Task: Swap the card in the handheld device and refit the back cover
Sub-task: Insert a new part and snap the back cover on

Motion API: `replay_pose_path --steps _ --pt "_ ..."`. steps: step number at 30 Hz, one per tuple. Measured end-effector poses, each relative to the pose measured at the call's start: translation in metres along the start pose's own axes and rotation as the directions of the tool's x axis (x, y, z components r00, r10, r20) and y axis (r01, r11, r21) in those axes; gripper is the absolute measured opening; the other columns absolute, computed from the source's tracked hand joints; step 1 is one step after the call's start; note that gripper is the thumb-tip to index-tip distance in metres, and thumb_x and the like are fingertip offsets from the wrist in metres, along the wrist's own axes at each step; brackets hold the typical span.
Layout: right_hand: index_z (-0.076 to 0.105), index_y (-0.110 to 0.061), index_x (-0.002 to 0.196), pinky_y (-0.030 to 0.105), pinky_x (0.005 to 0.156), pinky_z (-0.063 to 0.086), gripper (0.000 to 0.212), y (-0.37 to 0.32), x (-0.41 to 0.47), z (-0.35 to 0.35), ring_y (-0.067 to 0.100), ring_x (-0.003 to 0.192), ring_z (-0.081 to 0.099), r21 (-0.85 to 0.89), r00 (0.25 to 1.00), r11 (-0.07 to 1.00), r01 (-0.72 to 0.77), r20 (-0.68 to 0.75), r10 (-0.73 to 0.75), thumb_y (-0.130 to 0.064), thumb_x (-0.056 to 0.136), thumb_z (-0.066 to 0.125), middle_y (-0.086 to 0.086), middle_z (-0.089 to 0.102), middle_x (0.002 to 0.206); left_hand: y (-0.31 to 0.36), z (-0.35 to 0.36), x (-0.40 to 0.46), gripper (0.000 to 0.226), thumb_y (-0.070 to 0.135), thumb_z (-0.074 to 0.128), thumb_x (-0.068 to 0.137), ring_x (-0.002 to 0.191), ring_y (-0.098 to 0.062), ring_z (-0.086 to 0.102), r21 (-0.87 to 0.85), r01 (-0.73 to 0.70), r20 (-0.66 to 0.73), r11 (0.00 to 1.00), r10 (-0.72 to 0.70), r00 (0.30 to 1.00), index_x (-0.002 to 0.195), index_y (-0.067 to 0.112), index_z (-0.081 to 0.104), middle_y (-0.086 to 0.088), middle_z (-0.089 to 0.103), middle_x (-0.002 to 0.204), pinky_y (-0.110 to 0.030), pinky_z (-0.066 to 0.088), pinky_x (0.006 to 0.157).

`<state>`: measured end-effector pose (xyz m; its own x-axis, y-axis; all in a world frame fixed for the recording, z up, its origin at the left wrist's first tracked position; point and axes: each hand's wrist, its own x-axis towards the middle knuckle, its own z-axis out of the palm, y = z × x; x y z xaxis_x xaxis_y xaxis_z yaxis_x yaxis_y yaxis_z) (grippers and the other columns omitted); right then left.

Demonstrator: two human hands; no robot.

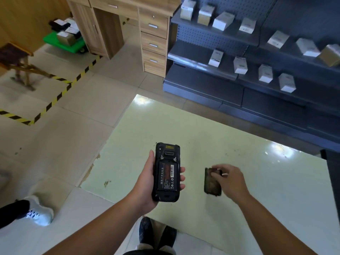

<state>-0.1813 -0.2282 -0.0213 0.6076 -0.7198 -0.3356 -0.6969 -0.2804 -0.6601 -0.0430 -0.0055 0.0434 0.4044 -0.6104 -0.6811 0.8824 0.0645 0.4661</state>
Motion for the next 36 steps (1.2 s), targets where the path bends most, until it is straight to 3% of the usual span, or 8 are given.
replay_pose_path --steps 2,4,6,10,15,22,26,36 --pt "0.077 -0.026 0.09 0.021 0.07 0.061 0.029 -0.049 -0.01 -0.025 0.025 0.079 0.072 0.26 0.99 0.957 0.125 -0.096 -0.103 0.002 0.086 0.08 0.0 0.077 0.091 0.002 0.006 -0.003 0.082 0.071 0.028 0.096 0.091 -0.036 0.064 0.014 0.002 0.001 1.0 -0.002 1.0 0.122 0.007 0.072 -0.026 0.068 0.116 -0.05 0.058 0.085" --pt "0.08 -0.022 0.098 0.032 0.073 0.065 0.026 -0.102 -0.03 -0.048 0.023 0.082 0.076 0.476 0.968 0.843 0.249 -0.099 -0.23 0.002 0.086 0.079 0.001 0.081 0.095 0.004 0.016 -0.006 0.083 0.072 0.028 0.096 0.089 -0.036 0.065 0.034 0.002 0.016 0.999 -0.003 1.0 0.122 0.007 0.072 -0.027 0.066 0.115 -0.049 0.057 0.084" --pt "0.08 -0.019 0.103 0.036 0.077 0.065 0.026 -0.142 -0.056 -0.06 0.023 0.088 0.077 0.538 0.932 0.775 0.333 -0.063 -0.357 0.0 0.086 0.08 0.002 0.081 0.1 0.006 0.03 -0.01 0.083 0.071 0.027 0.096 0.086 -0.035 0.066 0.072 -0.007 0.047 0.997 0.004 0.999 0.126 0.005 0.069 -0.027 0.068 0.112 -0.049 0.057 0.083" --pt "0.08 -0.021 0.104 0.042 0.07 0.067 0.025 -0.166 -0.093 -0.064 0.019 0.088 0.077 0.521 0.908 0.774 0.359 -0.001 -0.42 -0.003 0.087 0.08 -0.002 0.081 0.098 0.012 0.058 -0.022 0.079 0.071 0.028 0.097 0.098 -0.036 0.065 0.107 -0.03 0.138 0.994 0.015 0.99 0.127 0.011 0.07 -0.023 0.072 0.119 -0.048 0.056 0.084" --pt "0.079 -0.022 0.105 0.059 0.066 0.064 0.024 -0.16 -0.103 -0.075 0.022 0.089 0.077 0.522 0.899 0.759 0.389 -0.036 -0.436 -0.004 0.089 0.079 0.0 0.081 0.098 0.022 0.083 -0.035 0.069 0.069 0.032 0.097 0.093 -0.034 0.073 0.078 -0.055 0.204 0.995 0.038 0.978 0.128 0.019 0.069 -0.018 0.073 0.122 -0.043 0.06 0.07" --pt "0.073 -0.02 0.109 0.033 0.073 0.062 0.028 -0.153 -0.105 -0.091 0.023 0.09 0.075 0.453 0.822 0.734 0.506 0.005 -0.57 -0.004 0.088 0.08 -0.002 0.078 0.104 0.028 0.094 -0.043 0.076 0.075 0.031 0.093 0.077 -0.034 0.071 0.144 -0.059 0.21 0.988 0.028 0.977 0.123 0.018 0.071 -0.017 0.076 0.102 -0.037 0.059 0.06" --pt "0.059 -0.035 0.119 0.041 0.088 0.058 0.052 -0.144 -0.103 -0.095 0.018 0.101 0.065 0.227 0.8 0.804 0.55 0.131 -0.585 -0.023 0.079 0.09 -0.016 0.067 0.116 0.028 0.093 -0.049 0.077 0.078 0.03 0.091 0.088 -0.032 0.07 0.241 -0.082 0.202 0.967 0.033 0.979 0.116 0.021 0.075 -0.015 0.077 0.109 -0.038 0.056 0.073" --pt "0.046 -0.038 0.124 0.039 0.088 0.056 0.063 -0.144 -0.106 -0.104 0.013 0.101 0.057 0.039 0.775 0.831 0.555 0.339 -0.533 -0.043 0.077 0.089 -0.029 0.056 0.115 0.017 0.092 -0.06 0.08 0.079 0.033 0.09 0.081 -0.026 0.07 0.228 -0.012 0.205 0.974 -0.036 0.978 0.099 0.014 0.081 -0.01 0.077 0.097 -0.036 0.054 0.073"
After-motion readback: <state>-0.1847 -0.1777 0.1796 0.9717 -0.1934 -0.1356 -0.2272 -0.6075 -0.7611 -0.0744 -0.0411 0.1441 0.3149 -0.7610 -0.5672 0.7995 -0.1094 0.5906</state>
